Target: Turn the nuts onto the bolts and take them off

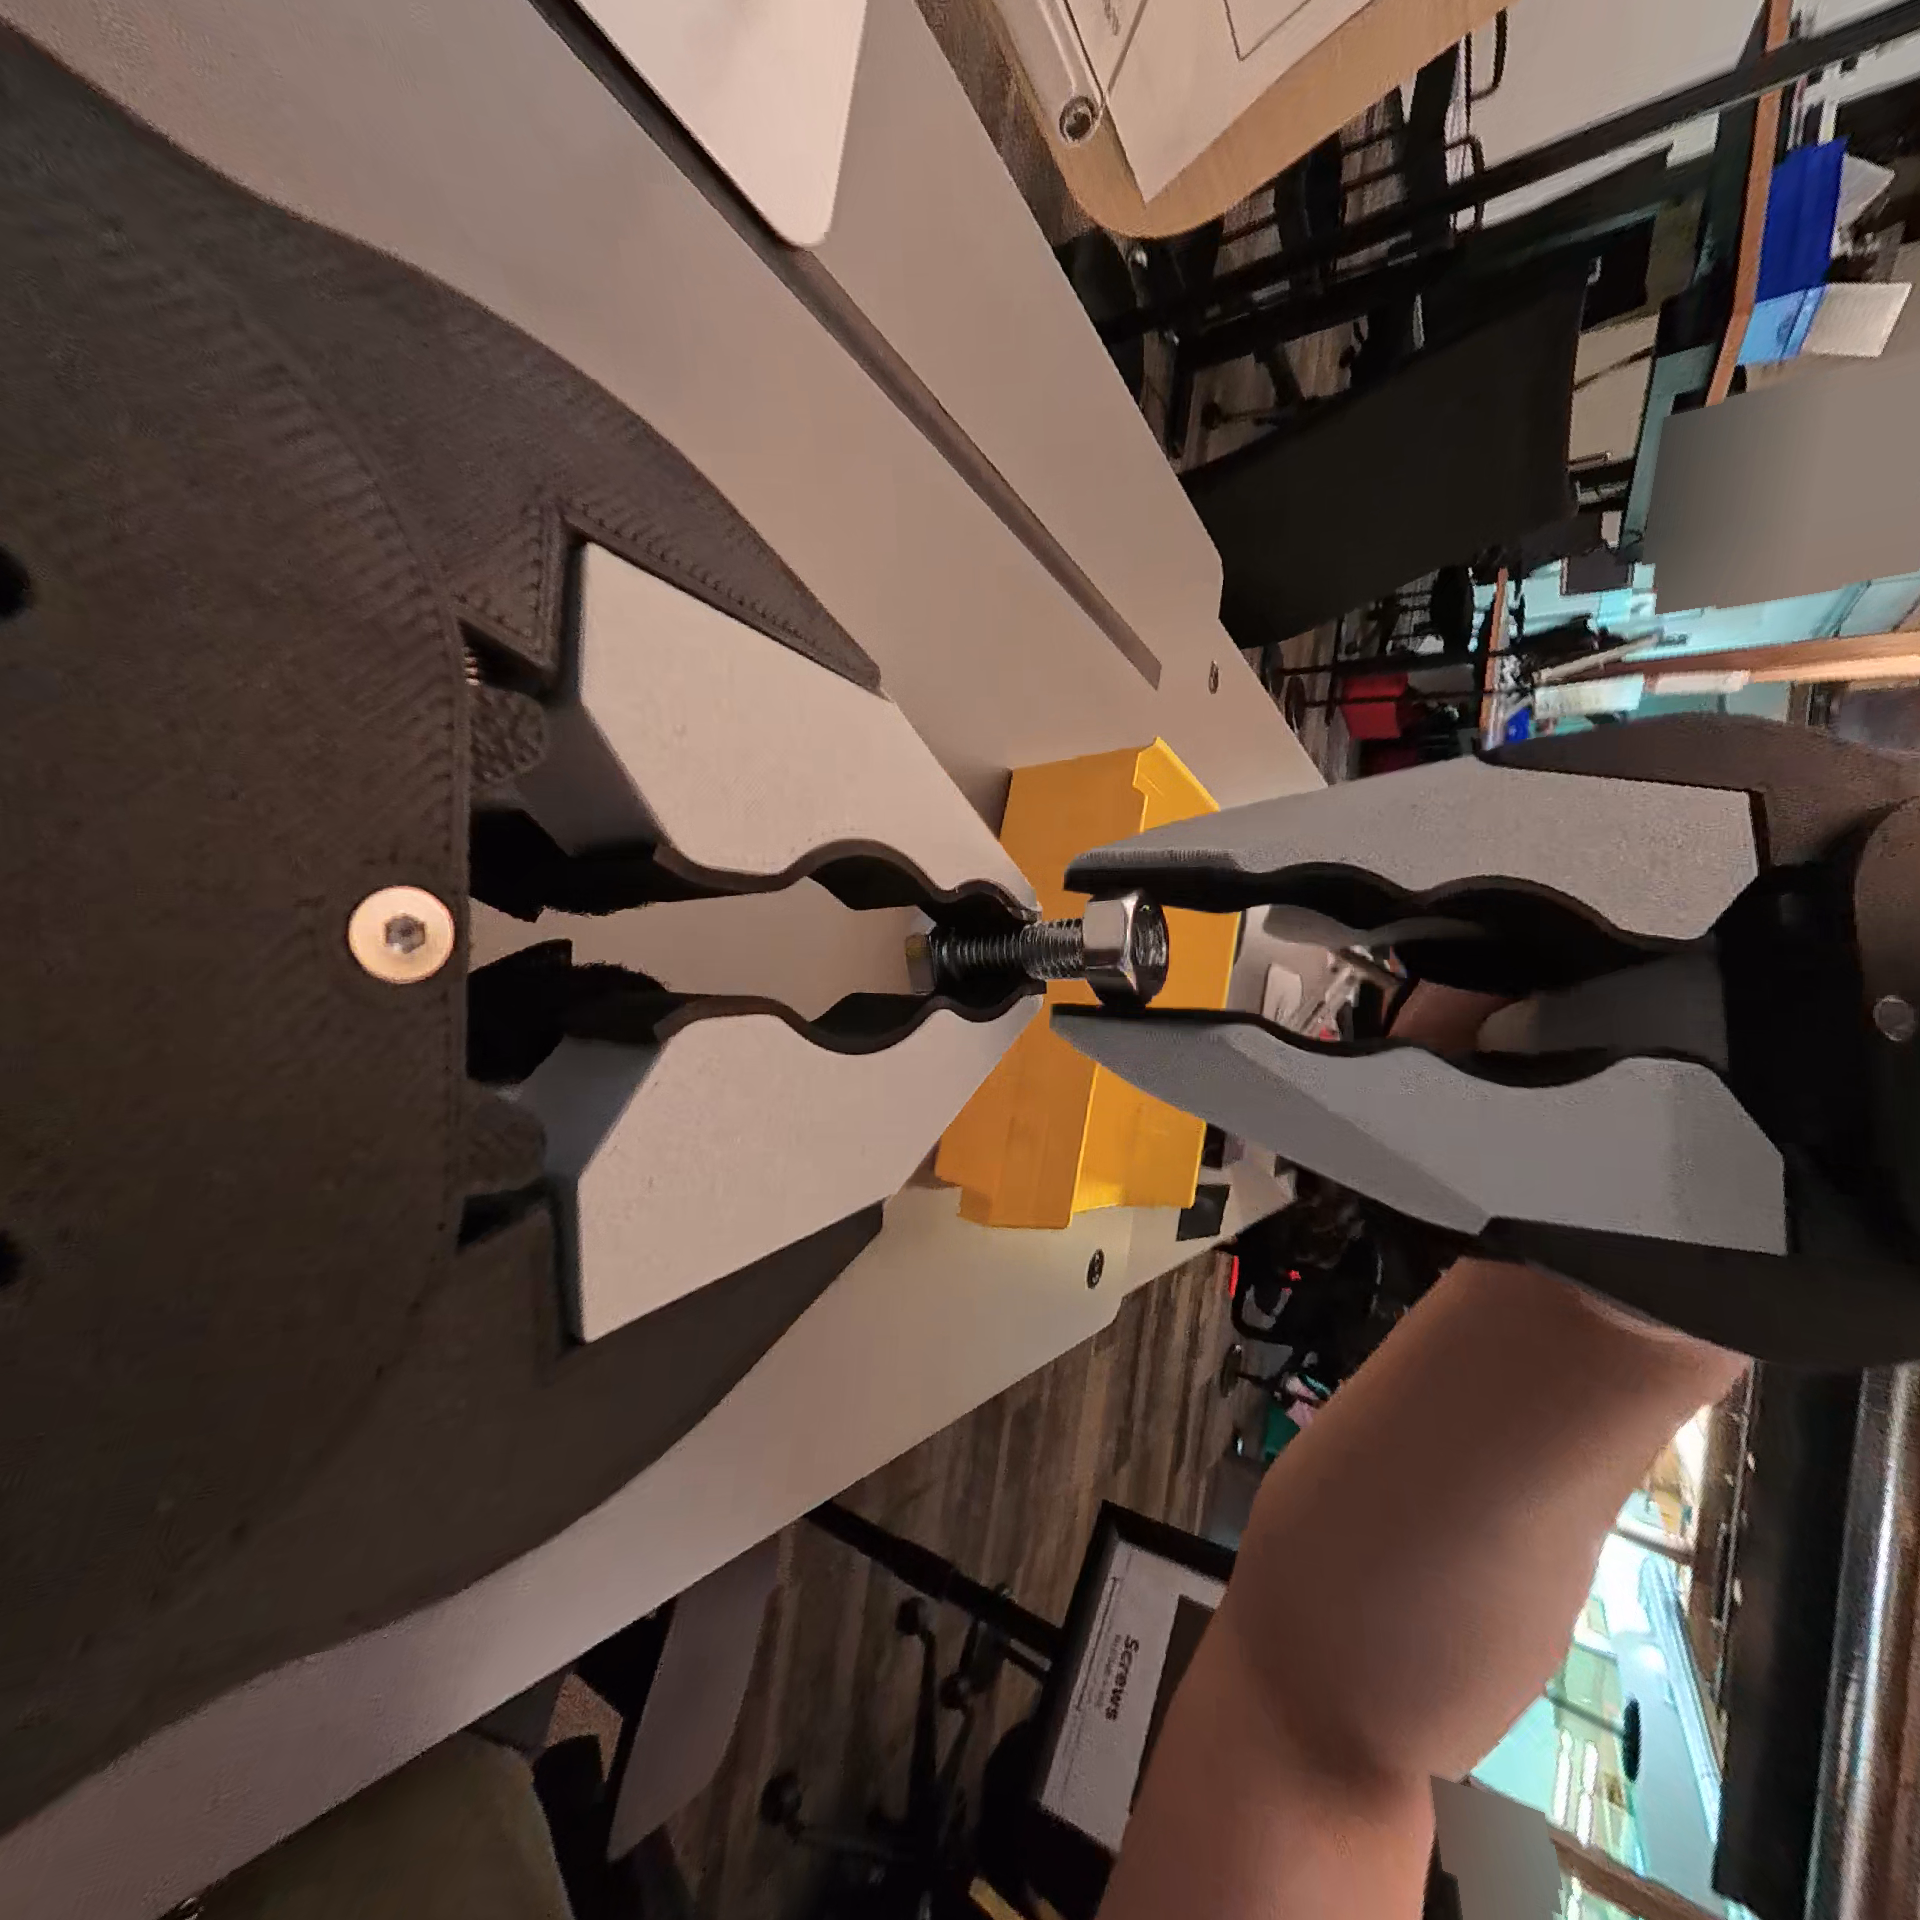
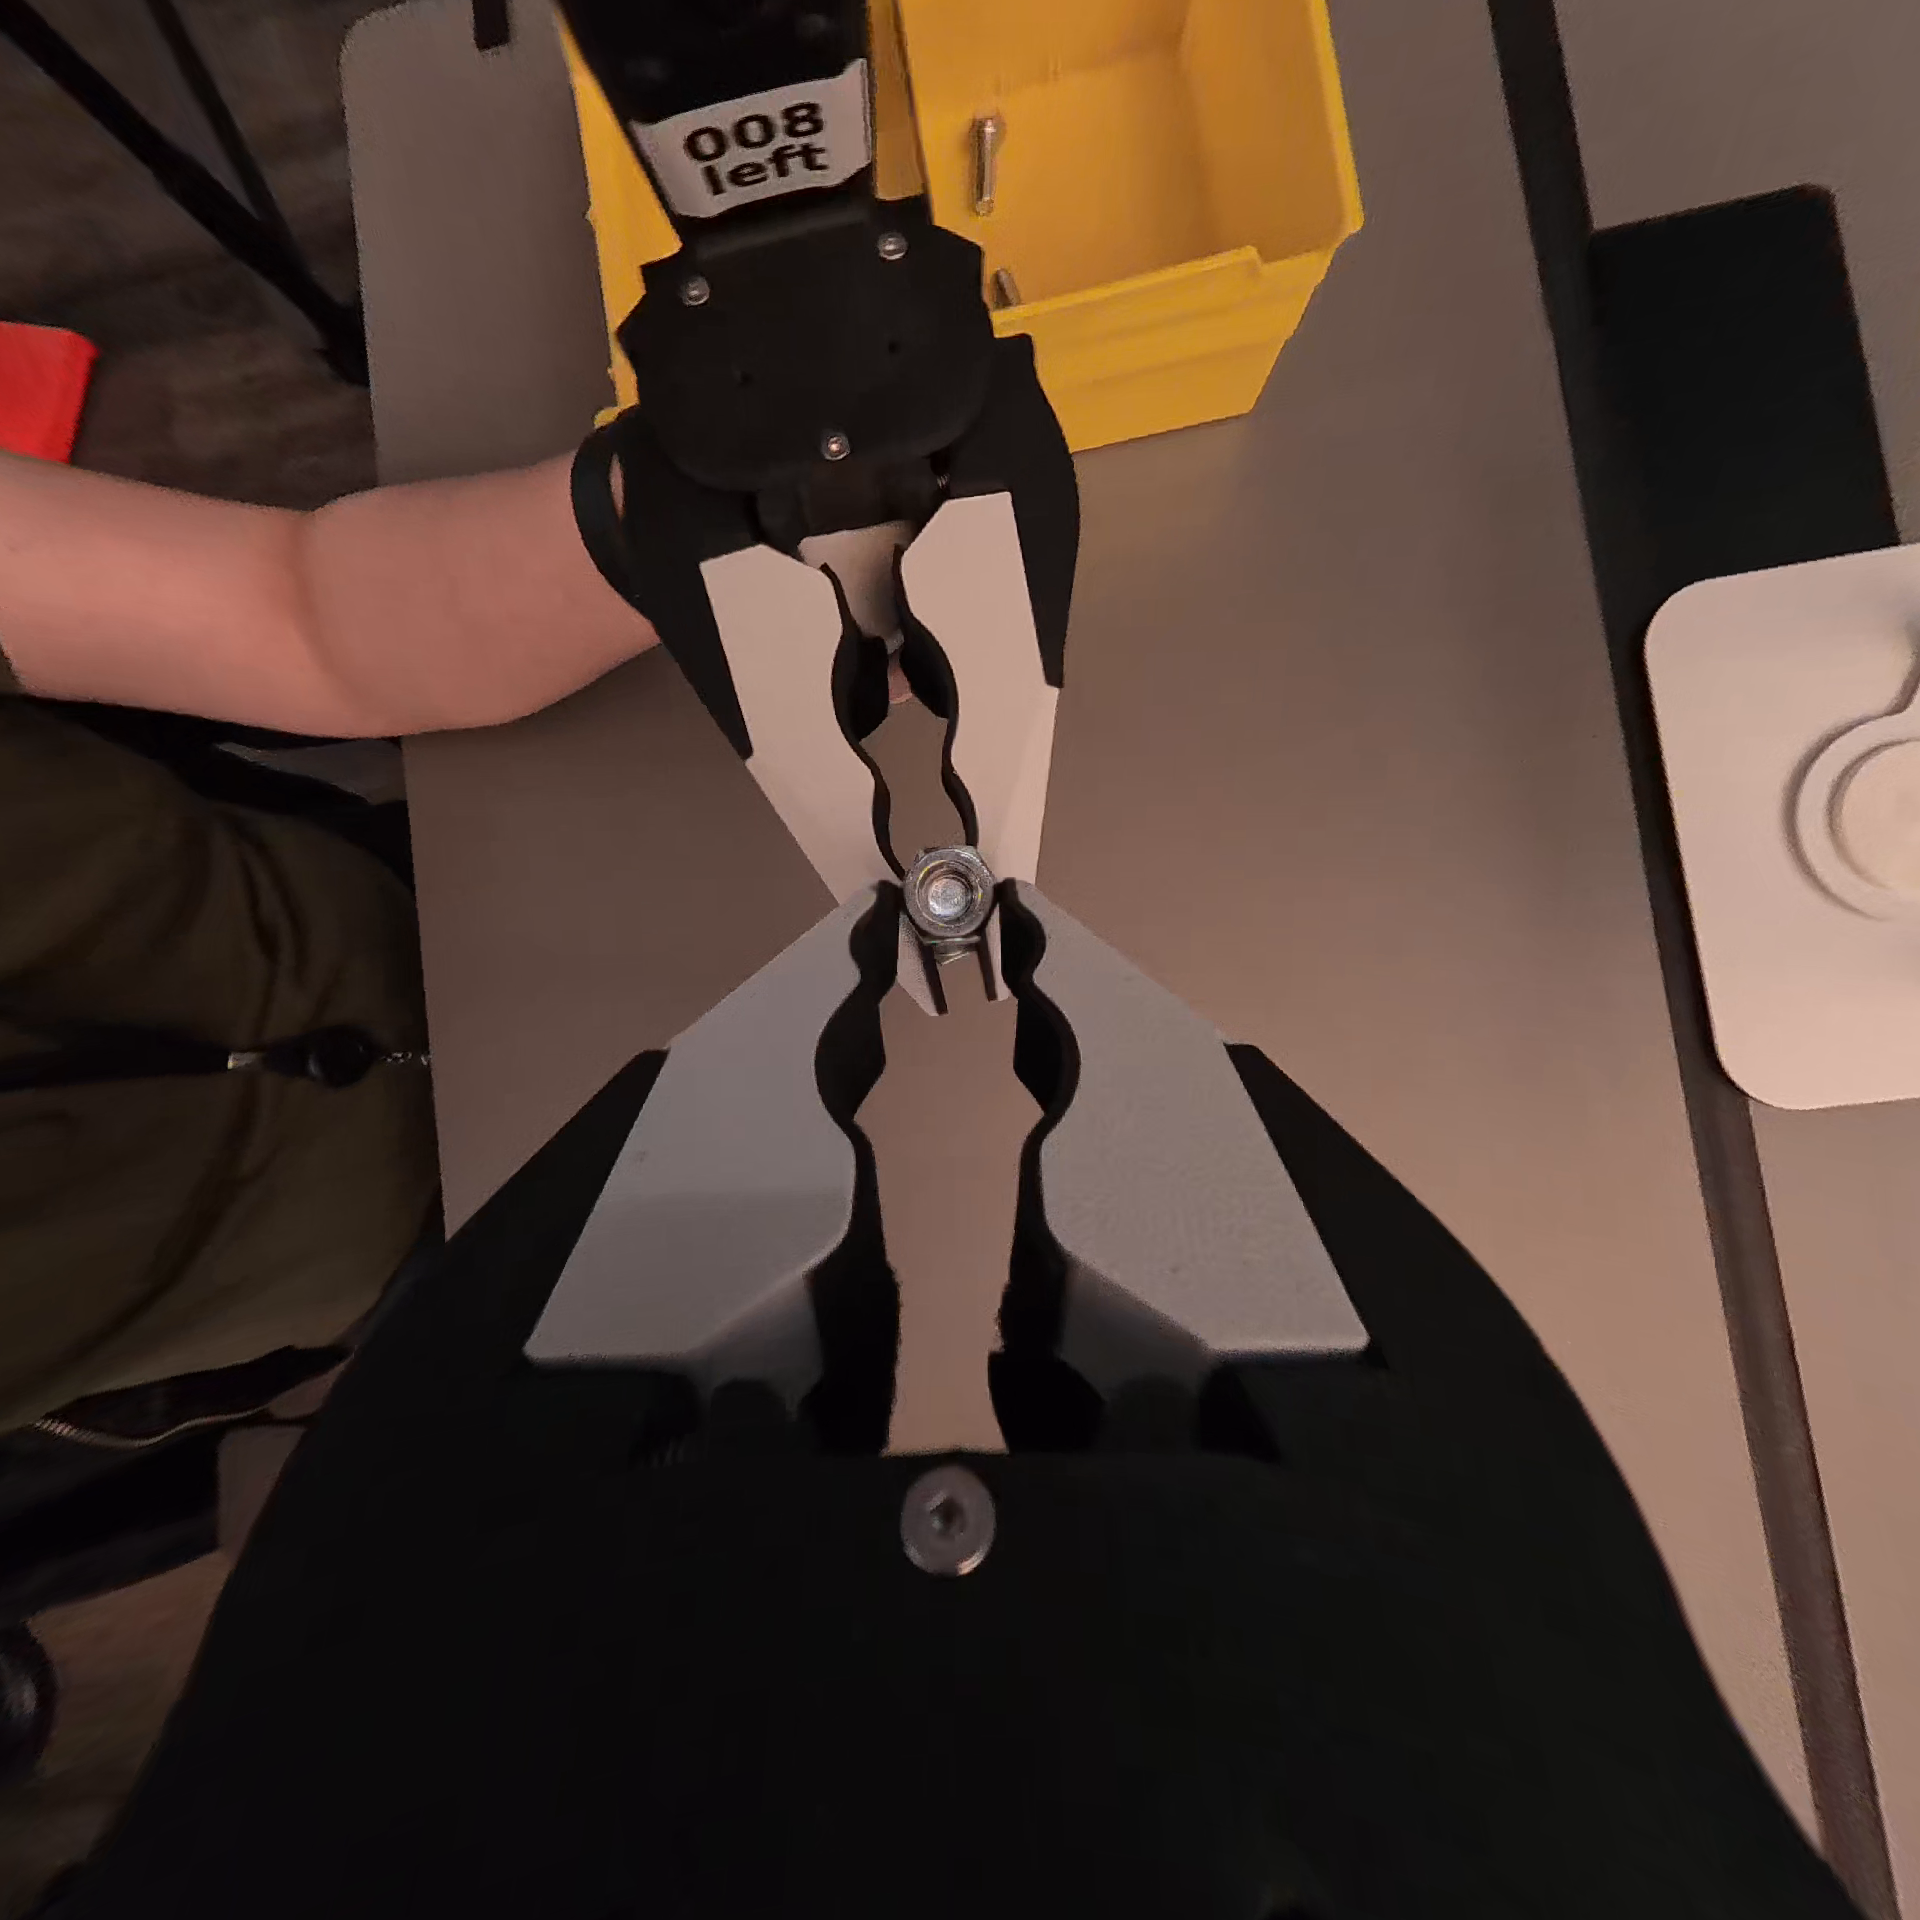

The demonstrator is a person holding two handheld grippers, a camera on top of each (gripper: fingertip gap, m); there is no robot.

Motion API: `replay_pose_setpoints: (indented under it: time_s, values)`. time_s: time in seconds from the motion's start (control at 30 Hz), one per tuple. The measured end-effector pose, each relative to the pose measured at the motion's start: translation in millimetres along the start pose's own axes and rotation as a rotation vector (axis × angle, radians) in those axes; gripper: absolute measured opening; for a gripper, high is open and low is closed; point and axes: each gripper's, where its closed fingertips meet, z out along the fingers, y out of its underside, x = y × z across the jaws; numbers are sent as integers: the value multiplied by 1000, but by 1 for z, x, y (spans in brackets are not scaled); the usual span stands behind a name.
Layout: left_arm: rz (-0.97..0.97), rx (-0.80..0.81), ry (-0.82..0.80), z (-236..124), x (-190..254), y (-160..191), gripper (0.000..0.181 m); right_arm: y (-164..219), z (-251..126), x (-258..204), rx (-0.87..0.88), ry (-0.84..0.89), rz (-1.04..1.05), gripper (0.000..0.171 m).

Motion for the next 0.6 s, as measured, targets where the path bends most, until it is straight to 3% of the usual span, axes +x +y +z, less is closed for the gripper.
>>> replay_pose_setpoints:
  time_s: [0.23, 0.37, 0.6]
  values:
    - [15, -11, -262, -3, -37, 1, 7, -7, 6, 32, 141, 213, 378, 19]
    - [30, -21, -252, -2, -34, 2, 7, -13, -1, 29, 149, 192, 236, 35]
    - [16, 15, -29, -2, -4, -3, 7, 3, -6, 9, -7, 59, -150, 37]
